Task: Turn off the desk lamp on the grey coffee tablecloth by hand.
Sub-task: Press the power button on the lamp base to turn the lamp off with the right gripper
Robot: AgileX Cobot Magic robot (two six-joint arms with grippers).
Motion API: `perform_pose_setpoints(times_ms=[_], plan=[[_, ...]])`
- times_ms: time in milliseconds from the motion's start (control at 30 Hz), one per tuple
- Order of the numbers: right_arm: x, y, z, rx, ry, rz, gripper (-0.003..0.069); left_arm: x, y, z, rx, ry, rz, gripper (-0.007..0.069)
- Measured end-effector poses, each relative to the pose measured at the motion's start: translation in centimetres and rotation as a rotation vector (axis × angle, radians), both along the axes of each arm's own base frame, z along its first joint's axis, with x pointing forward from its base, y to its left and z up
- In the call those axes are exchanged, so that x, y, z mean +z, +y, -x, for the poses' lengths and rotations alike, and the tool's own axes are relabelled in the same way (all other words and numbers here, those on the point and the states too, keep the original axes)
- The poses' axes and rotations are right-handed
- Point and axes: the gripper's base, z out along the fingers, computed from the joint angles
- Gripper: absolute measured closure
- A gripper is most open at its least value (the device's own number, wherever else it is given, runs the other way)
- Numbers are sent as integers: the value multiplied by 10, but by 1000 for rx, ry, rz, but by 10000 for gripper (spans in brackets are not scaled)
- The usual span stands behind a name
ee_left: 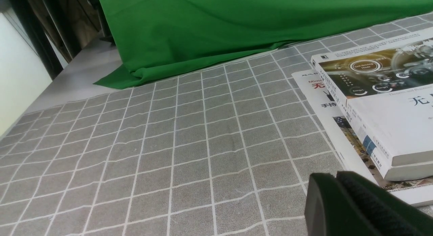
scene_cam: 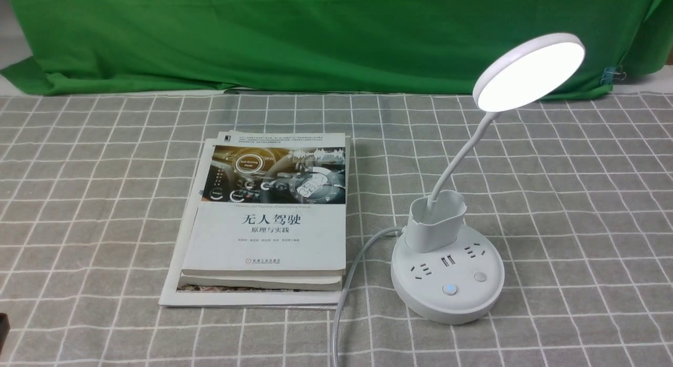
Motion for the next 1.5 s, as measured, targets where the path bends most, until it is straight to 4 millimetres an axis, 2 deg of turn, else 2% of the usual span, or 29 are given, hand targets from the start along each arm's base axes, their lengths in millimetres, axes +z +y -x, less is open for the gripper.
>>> perform_pose_setpoints(times_ms=[100, 133, 200, 333, 400, 633, 733, 967, 1067, 1167, 1333, 1500], plan=[[8, 3, -23, 10, 202, 15, 604, 0, 0, 0, 0, 0, 0, 606], [9, 3, -25, 10, 208, 17, 604, 0, 0, 0, 0, 0, 0, 606], [-2, 5, -45, 10, 356, 72, 604, 0, 0, 0, 0, 0, 0, 606], [-23, 8, -69, 16, 536, 171, 603, 0, 0, 0, 0, 0, 0, 606], [-30, 9, -76, 21, 595, 175, 603, 0, 0, 0, 0, 0, 0, 606], [-85, 13, -111, 37, 1037, 132, 603, 0, 0, 0, 0, 0, 0, 606], [-97, 16, -126, 48, 1153, 110, 589, 0, 0, 0, 0, 0, 0, 606], [-99, 36, -165, 232, 1295, 124, 626, 0, 0, 0, 0, 0, 1, 606], [-104, 56, -179, 326, 1329, 175, 626, 0, 0, 0, 0, 0, 1, 606], [-108, 83, -187, 409, 1337, 300, 625, 0, 0, 0, 0, 0, 1, 606], [-108, 116, -207, 367, 1351, 525, 624, 0, 0, 0, 0, 0, 1, 606], [-109, 127, -224, 354, 1348, 536, 624, 0, 0, 0, 0, 0, 3, 606]])
